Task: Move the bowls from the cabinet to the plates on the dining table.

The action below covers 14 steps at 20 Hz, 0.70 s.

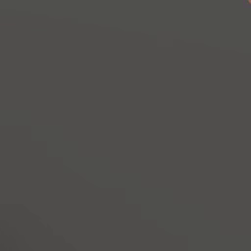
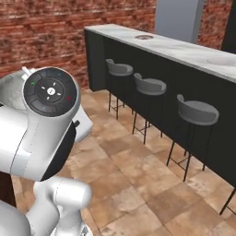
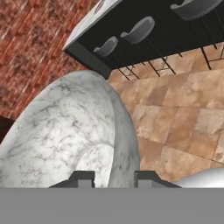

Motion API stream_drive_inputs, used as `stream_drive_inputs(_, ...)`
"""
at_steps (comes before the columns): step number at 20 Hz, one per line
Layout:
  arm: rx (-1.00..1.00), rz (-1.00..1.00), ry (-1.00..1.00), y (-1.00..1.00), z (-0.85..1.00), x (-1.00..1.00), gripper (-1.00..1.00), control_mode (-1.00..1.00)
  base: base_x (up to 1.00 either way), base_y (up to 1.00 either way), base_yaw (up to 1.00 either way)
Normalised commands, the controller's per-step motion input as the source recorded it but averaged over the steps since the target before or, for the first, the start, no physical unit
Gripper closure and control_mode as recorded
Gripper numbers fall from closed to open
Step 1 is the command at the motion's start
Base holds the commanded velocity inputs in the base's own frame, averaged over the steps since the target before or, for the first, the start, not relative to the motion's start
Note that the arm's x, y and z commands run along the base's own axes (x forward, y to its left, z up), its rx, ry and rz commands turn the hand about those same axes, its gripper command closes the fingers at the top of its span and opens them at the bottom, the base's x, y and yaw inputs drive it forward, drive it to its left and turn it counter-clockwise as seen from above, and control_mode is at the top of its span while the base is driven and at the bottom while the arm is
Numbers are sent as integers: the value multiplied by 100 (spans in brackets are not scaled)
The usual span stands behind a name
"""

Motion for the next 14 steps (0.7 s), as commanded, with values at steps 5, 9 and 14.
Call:
stream_drive_inputs(5,0,0,0,0,0,0,100,100,100,100,-27)
stream_drive_inputs(9,0,0,0,0,0,0,100,100,100,100,-29)
stream_drive_inputs(14,0,0,0,0,0,0,100,100,100,100,-31)
